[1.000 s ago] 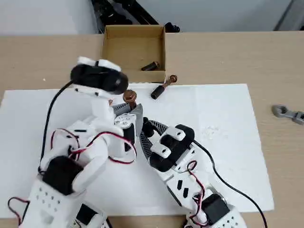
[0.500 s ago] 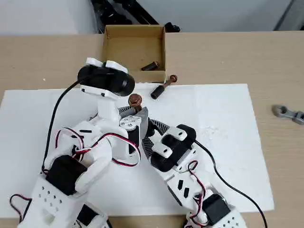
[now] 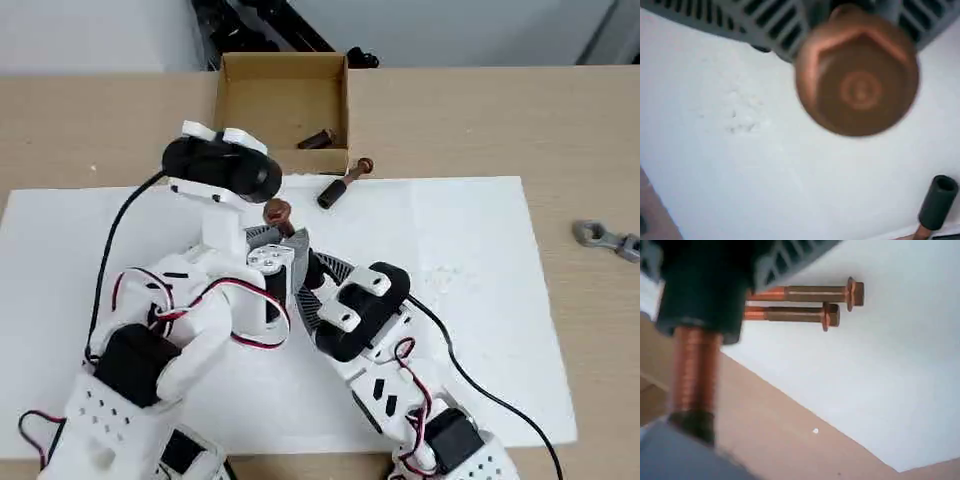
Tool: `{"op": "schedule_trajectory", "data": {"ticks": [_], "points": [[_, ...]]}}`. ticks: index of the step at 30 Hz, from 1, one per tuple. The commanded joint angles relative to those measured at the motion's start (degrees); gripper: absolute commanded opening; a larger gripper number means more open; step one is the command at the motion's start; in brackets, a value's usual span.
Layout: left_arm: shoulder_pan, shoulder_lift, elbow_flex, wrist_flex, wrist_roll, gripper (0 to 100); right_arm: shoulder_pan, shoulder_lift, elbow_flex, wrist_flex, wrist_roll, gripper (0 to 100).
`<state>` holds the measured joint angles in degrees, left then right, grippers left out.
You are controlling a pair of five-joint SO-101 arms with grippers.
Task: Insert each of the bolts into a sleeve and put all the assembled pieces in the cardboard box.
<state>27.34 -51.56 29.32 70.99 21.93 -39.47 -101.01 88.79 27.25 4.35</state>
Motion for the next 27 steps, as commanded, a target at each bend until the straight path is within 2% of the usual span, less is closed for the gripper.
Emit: {"op": "schedule_trajectory", "data": {"ticks": [1,8,18,22,27], "points": [[0.1,0.0,-2.2,0.2,-0.2,14,0.5,0.1,-3.5,-1.6,-0.6,0.2],[0.1,0.0,-2.2,0.2,0.9,15,0.5,0.1,-3.6,-1.6,-0.6,0.2],[-0.3,0.0,-4.5,4.2,0.8,23,0.7,0.3,-3.6,-1.8,-0.6,0.2],[-0.4,0.1,-7.7,6.0,0.4,25,2.2,5.7,-6.7,-0.6,-0.8,0.2],[-0.4,1.6,-14.0,14.7,-1.4,25,3.9,14.0,-9.8,-0.7,-1.1,0.2]]}}
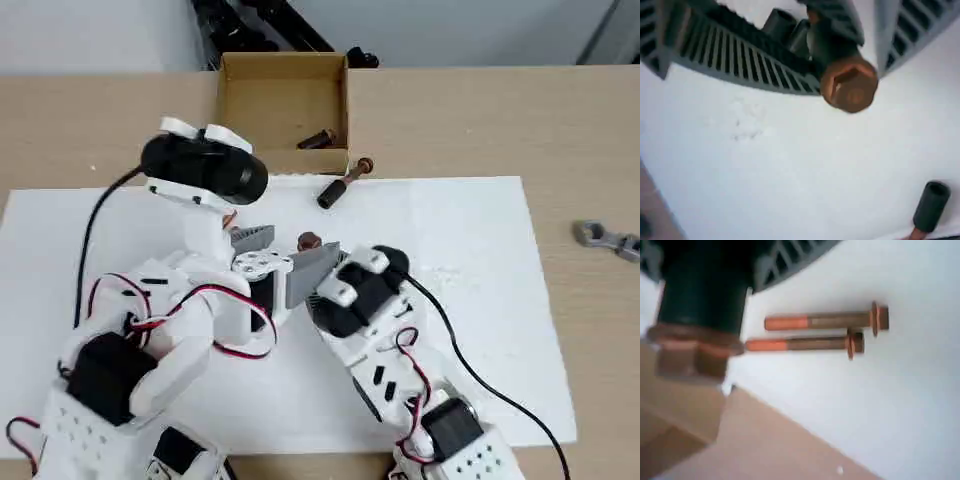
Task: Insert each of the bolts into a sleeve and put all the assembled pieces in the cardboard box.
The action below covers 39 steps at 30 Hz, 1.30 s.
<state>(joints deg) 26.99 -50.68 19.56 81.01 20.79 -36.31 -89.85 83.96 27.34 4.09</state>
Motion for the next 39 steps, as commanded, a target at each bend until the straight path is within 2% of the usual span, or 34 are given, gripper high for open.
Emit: {"op": "schedule_trajectory", "data": {"ticks": [1,4,7,10,13,18,26,33,39], "points": [[0.0,0.7,-4.8,6.2,-0.4,25,0.7,3.3,-5.3,-0.8,-0.8,0.2],[-0.2,0.7,-5.0,8.8,-1.7,25,1.2,4.0,-5.8,-2.4,-0.7,0.2],[-5.5,0.6,-4.8,9.2,-8.5,25,2.3,4.3,-8.2,-1.1,-0.5,0.2],[-17.0,0.6,-3.9,9.1,-13.5,16,6.2,7.7,-12.1,4.3,-0.4,0.2],[-29.5,1.1,-2.3,6.9,-18.1,1,12.4,12.5,-17.1,5.5,-0.7,0.2],[-41.1,1.1,6.7,0.4,-20.1,0,16.1,23.3,-30.7,5.9,-0.4,0.2],[-44.4,0.7,22.1,-9.4,-19.7,0,16.1,52.9,-50.4,1.2,-0.7,0.2],[-44.0,1.1,23.8,-10.4,-20.0,1,16.0,74.9,-66.2,-6.3,-0.4,0.3],[-43.7,0.7,27.3,-12.0,-20.0,1,16.7,95.3,-79.9,-7.3,-0.4,0.3]]}}
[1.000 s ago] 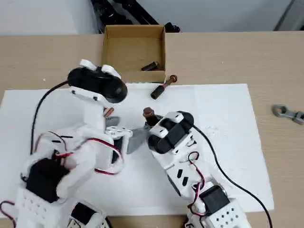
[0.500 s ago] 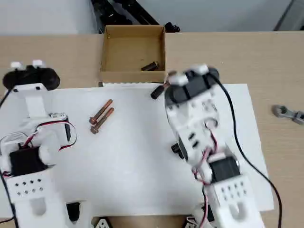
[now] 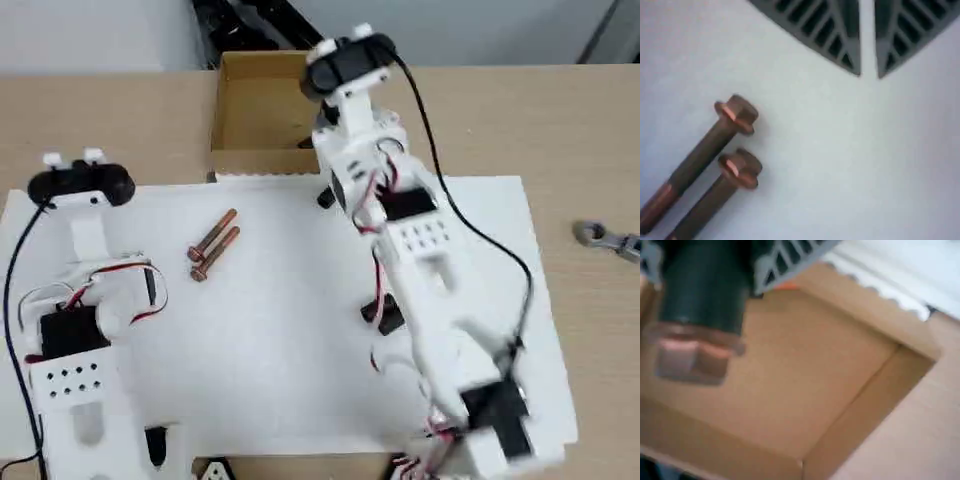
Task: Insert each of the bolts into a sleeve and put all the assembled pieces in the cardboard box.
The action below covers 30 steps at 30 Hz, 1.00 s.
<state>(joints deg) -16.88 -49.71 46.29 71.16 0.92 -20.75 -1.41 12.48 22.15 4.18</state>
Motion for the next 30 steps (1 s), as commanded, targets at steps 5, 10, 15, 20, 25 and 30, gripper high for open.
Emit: {"op": "schedule_trajectory", "data": {"ticks": [5,10,15,20,25,30], "points": [[0.4,-0.3,1.5,-2.5,-0.2,1,1.5,19.8,-19.5,-2.0,-0.4,0.3],[0.3,-0.4,1.6,-2.6,-0.2,1,1.2,25.1,-25.1,-1.7,-0.8,7.1],[0.3,-0.3,1.6,-2.8,-0.2,1,0.4,25.5,-25.4,-0.3,-0.8,13.4],[0.3,0.0,1.7,-2.8,-0.2,1,0.3,25.8,-25.4,1.1,-0.8,13.5],[0.3,0.1,1.3,-2.8,-0.2,1,0.6,25.4,-25.6,2.8,-0.6,13.1],[0.3,0.2,0.4,-2.5,0.1,1,0.7,19.3,-29.0,14.5,-0.5,0.7]]}}
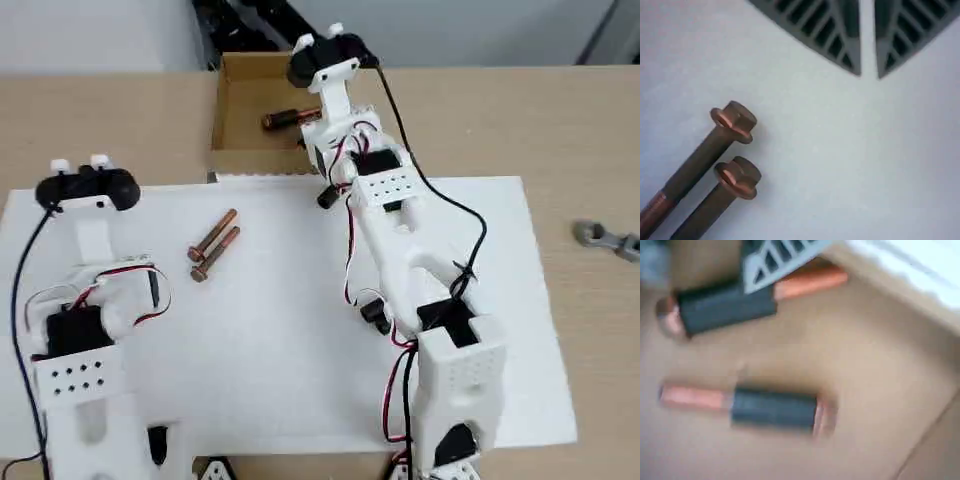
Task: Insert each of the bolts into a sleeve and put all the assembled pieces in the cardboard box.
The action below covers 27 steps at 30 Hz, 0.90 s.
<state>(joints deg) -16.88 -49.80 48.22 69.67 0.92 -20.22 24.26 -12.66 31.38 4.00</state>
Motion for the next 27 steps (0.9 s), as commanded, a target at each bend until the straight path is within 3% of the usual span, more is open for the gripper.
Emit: {"op": "schedule_trajectory", "data": {"ticks": [1,7,13,19,27], "points": [[0.3,0.4,-1.5,-1.1,0.1,1,0.6,-8.0,-3.9,7.5,-0.7,1.6],[0.3,0.4,-1.6,-1.3,0.2,9,2.3,-18.5,-3.8,20.2,-0.4,0.3],[0.0,4.3,-1.6,-1.1,0.2,9,2.6,-28.1,-3.8,41.5,-0.2,0.3],[0.3,12.4,-7.4,-1.3,0.2,9,3.0,-35.4,-3.8,59.9,6.3,0.3],[0.3,20.2,-13.8,-2.2,0.2,9,9.5,-44.1,-2.8,64.8,9.7,0.3]]}}
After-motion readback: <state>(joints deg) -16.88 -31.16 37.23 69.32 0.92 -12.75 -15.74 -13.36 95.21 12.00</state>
